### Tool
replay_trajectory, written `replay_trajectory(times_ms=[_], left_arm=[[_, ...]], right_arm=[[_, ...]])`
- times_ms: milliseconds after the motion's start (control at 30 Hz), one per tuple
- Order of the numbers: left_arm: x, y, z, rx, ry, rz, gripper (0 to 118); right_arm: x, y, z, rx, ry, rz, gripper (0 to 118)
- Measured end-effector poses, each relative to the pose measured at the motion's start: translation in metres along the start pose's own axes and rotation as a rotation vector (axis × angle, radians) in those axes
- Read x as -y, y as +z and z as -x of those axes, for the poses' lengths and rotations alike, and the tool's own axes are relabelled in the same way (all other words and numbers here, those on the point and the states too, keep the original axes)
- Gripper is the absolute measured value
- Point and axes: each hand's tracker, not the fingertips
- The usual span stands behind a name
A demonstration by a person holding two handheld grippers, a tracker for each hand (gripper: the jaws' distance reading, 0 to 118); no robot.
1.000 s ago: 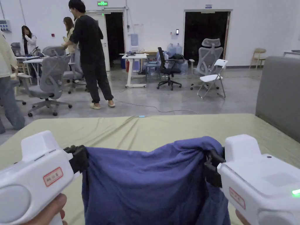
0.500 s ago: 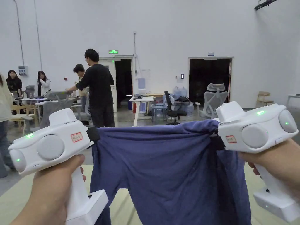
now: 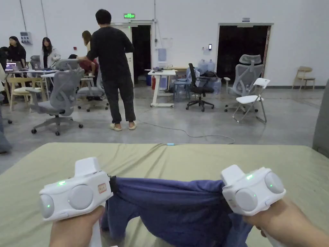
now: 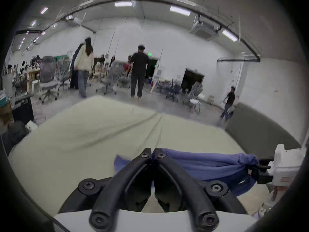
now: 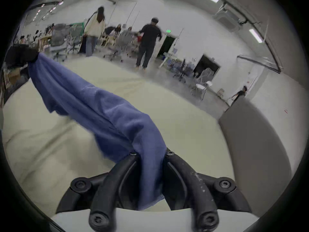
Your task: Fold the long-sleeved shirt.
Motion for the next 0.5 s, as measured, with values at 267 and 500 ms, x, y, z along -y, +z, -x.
replay_trajectory(times_ms=[267,500], left_arm=[[0.131,0.018,0.053,-0.101,0.044,0.262,1],[0.185,0.141,0.064,-0.074,0.026,0.326,1]], right_arm=[[0.122,-0.019,0.079,-0.150,-0.077,0.123,21],[0.192,0.088,0.127,-0.185,0.000,0.113,21]])
